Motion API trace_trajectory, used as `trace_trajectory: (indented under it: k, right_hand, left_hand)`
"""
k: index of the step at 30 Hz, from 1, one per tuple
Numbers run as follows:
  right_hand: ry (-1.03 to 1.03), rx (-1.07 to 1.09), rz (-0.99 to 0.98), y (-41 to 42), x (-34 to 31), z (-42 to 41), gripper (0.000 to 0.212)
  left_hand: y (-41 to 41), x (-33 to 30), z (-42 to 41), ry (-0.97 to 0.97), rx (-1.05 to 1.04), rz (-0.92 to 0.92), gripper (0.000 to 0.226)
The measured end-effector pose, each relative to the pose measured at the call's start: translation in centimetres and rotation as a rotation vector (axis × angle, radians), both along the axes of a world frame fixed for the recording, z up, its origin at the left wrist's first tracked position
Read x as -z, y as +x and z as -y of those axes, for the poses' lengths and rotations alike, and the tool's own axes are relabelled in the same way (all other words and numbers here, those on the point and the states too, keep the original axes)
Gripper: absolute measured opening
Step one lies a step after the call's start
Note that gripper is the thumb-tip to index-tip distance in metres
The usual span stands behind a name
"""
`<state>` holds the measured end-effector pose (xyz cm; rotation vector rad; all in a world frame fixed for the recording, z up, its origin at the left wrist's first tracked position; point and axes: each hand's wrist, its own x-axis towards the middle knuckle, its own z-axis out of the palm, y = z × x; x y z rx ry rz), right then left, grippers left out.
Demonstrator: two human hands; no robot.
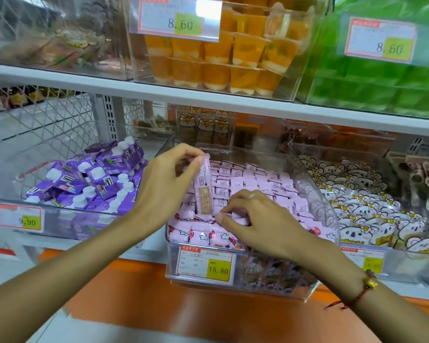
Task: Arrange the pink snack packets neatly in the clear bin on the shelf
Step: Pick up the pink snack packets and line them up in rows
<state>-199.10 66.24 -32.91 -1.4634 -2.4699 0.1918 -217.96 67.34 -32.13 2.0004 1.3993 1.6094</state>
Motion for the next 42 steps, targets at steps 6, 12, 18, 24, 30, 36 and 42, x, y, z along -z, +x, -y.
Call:
trace_trajectory:
  k: [6,12,18,24,30,36,42]
  right_hand:
    - [-0.043,0.050,-0.252,-0.2,-0.4,0.3,0.081]
    - [0.188,-0.166,-0.725,-1.6,-1.6,1.1,0.052]
    - [-0.237,0.024,-1.212,-1.0,-2.6,0.9,0.023]
    - [-0.571,0.141,-1.370,-0.8,-2.8,0.5,0.043]
    - [-0.645,0.027,-1.530,0.0,-3.1,0.4,0.060]
    - [-0.334,0.026,-1.443,-0.3,-2.5,0.1,0.038]
    - [0.064,-0.083,-1.127,-0.7,-2.7,0.2,0.031]
  left_hand:
    - [0.0,-2.4,1.3,0.142,-0.020,0.360,0.008]
    - [1.0,-2.3,1.7,-0.129,0.042,0.754,0.012]
    - [-0.8,-2.6,0.7,-0.196,0.145,0.247,0.014]
    - [-1.4,-2.5,1.4,-0.223,0.350,0.032,0.028]
    - [-1.5,-2.2,1.1,-0.290,0.333,0.102,0.029]
    - [-0.8,-1.9,1.6,-0.251,0.199,-0.108,0.030]
    - [-0.1,-2.0,1.8,-0.041,0.119,-0.308,0.052]
